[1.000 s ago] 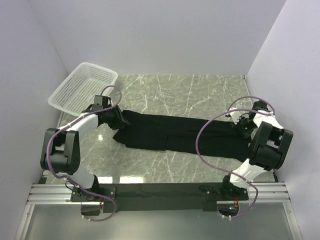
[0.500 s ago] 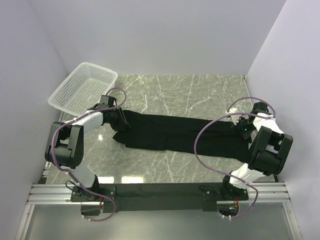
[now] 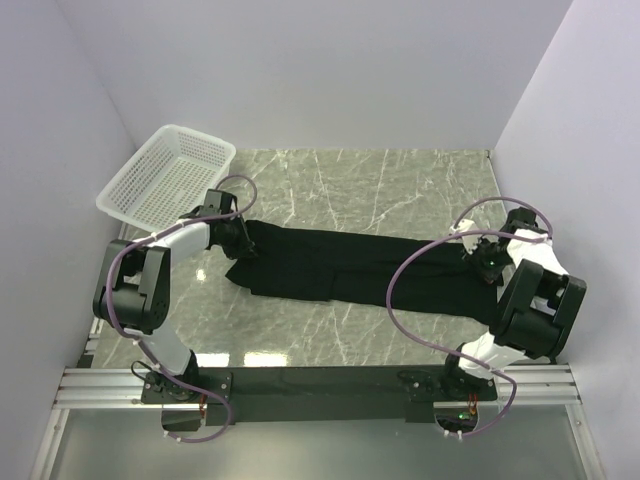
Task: Fold and stack the t-shirts
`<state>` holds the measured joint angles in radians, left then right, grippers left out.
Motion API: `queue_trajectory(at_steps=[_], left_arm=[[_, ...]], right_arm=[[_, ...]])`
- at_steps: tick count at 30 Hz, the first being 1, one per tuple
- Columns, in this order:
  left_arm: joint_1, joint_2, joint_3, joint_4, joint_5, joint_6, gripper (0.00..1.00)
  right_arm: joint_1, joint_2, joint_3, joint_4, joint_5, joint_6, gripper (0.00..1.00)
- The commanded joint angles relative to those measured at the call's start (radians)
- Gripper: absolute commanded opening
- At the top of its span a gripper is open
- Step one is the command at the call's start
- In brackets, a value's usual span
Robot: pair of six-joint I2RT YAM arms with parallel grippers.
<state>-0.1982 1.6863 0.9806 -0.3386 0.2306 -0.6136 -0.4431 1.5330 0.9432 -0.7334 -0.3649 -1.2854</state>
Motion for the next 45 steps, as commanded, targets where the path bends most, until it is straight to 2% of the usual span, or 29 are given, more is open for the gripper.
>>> queue_trajectory(at_steps=[1, 7, 13, 18, 22, 30, 34, 40, 45], left_arm=[[-0.006, -0.040, 0.029, 0.018, -0.001, 0.005, 0.01], [0.002, -0.184, -0.025, -0.045, 0.038, -0.009, 0.01], [0.013, -0.380, -0.106, -0.137, 0.076, -0.037, 0.01], [0.043, -0.458, -0.169, -0.165, 0.064, -0.041, 0.01], [0.056, -0.528, -0.151, -0.210, 0.082, -0.035, 0.01], [0.147, -0.694, -0.141, -0.393, 0.134, -0.018, 0.01], [0.166, -0.760, -0.146, -0.457, 0.154, -0.037, 0.01], [0.166, -0.784, -0.120, -0.477, 0.202, -0.084, 0.01], [0.166, -0.815, -0.082, -0.560, 0.130, -0.124, 0.01]], right_arm=[[-0.026, -0.040, 0.049, -0.098, -0.035, -0.037, 0.00], [-0.063, -0.117, 0.068, -0.179, -0.085, -0.060, 0.00], [-0.105, -0.276, 0.033, -0.276, -0.134, -0.094, 0.00], [-0.123, -0.370, -0.043, -0.279, -0.150, -0.091, 0.00], [-0.154, -0.460, -0.037, -0.330, -0.195, -0.104, 0.00], [-0.249, -0.560, 0.063, -0.570, -0.304, -0.180, 0.00], [-0.279, -0.600, 0.045, -0.702, -0.269, -0.271, 0.00], [-0.282, -0.669, -0.003, -0.716, -0.174, -0.252, 0.00], [-0.283, -0.743, -0.014, -0.716, -0.061, -0.296, 0.00]])
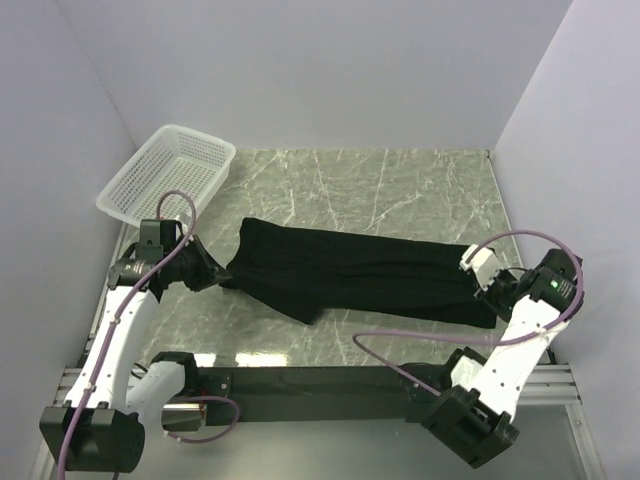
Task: Fold and stack the t-shirts
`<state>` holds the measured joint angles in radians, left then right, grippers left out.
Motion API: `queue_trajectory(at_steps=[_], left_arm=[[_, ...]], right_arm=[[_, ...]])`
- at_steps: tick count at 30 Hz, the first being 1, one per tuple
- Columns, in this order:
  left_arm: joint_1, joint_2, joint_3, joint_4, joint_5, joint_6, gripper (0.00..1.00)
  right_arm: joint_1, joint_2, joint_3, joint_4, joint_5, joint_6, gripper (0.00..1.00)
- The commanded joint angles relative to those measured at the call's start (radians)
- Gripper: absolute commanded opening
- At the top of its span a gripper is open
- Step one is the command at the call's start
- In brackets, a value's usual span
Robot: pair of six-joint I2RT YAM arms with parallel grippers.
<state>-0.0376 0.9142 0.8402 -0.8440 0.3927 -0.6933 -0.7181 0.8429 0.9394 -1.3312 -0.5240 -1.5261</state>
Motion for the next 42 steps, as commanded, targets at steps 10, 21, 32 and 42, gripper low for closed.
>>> queue_trajectory(at_steps=[10, 21, 32, 42], left_arm=[[0.018, -0.089, 0.082, -0.174, -0.100, -0.063, 0.01], [0.018, -0.106, 0.007, -0.172, -0.040, -0.101, 0.01], [0.018, -0.003, -0.033, -0.040, -0.022, -0.144, 0.01], [0.018, 0.127, -0.032, 0.128, -0.037, -0.173, 0.01]], right_arm=[[-0.006, -0.208, -0.192, -0.118, 0.284, -0.347, 0.00], [0.028, -0.174, -0.272, -0.117, 0.336, -0.341, 0.00], [0.069, -0.064, -0.268, -0.022, 0.168, -0.174, 0.00], [0.071, 0.166, -0.177, 0.156, 0.124, 0.069, 0.00]])
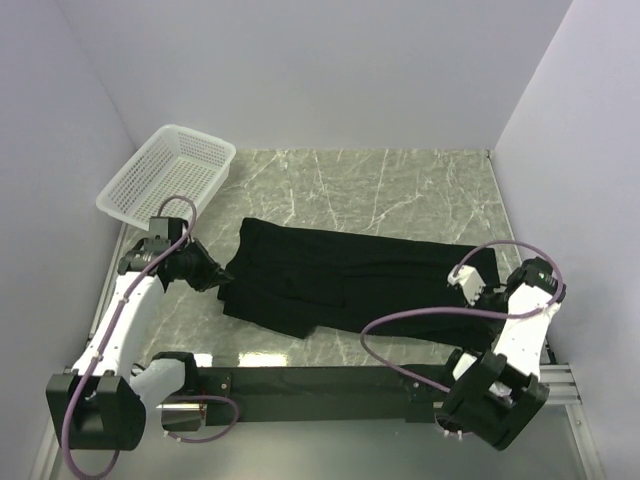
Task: Fold and stack the t-shirts
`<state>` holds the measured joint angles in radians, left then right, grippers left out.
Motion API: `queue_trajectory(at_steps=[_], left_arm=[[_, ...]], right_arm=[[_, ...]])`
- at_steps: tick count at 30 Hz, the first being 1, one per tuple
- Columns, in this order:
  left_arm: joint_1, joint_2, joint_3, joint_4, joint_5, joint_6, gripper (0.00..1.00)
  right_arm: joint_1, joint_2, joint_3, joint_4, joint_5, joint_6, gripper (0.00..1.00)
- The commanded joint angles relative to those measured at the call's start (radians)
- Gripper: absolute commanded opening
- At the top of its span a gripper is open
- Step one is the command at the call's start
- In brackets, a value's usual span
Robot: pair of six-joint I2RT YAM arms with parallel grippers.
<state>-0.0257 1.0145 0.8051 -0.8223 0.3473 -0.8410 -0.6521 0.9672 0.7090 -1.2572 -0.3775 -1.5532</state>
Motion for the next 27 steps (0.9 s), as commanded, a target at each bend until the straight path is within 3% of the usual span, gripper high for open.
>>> queue_trajectory(at_steps=[1, 15, 27], left_arm=[[0.006, 0.041, 0.006, 0.115, 0.006, -0.024, 0.01], [0.006, 0.237, 0.065, 0.244, 0.019, -0.001, 0.01], [-0.002, 0.377, 0.105, 0.324, 0.048, 0.040, 0.01]], right_arm=[[0.006, 0.054, 0.053, 0.103, -0.018, 0.099, 0.00], [0.011, 0.197, 0.075, 0.298, -0.058, 0.274, 0.00], [0.025, 0.209, 0.038, 0.387, -0.046, 0.349, 0.00]])
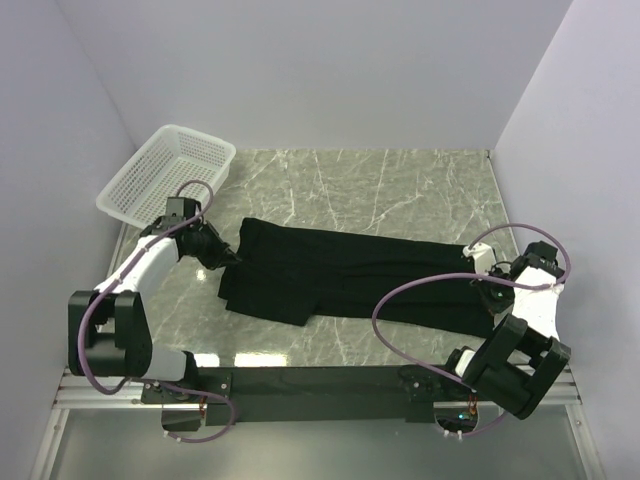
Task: Fold and stack the t-shirts
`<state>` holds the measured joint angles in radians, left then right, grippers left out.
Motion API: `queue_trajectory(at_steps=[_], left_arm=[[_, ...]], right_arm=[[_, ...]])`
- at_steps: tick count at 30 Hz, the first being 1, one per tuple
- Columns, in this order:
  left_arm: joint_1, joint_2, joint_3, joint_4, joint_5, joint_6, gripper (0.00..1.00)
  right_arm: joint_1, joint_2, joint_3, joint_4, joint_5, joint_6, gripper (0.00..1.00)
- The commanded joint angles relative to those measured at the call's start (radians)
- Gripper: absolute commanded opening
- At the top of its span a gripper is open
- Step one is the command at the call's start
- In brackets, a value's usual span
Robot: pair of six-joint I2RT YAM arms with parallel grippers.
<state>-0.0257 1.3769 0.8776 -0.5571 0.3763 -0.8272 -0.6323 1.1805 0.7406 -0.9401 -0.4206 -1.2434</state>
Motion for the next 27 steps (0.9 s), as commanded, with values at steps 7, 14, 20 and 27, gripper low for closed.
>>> queue_trajectory(at_steps=[7, 14, 20, 27], left_arm=[[-0.011, 0.062, 0.031, 0.105, 0.018, 0.026, 0.01], [-0.023, 0.102, 0.031, 0.128, 0.006, 0.033, 0.01], [-0.031, 0.136, 0.044, 0.146, -0.011, 0.033, 0.01], [-0.042, 0.160, 0.064, 0.145, -0.024, 0.042, 0.01]], right_arm=[[0.034, 0.013, -0.021, 0.150, 0.011, 0.102, 0.00], [0.048, 0.025, -0.032, 0.178, 0.023, 0.121, 0.00], [0.048, 0.033, -0.035, 0.193, 0.036, 0.131, 0.00], [0.051, 0.054, -0.041, 0.225, 0.063, 0.147, 0.00]])
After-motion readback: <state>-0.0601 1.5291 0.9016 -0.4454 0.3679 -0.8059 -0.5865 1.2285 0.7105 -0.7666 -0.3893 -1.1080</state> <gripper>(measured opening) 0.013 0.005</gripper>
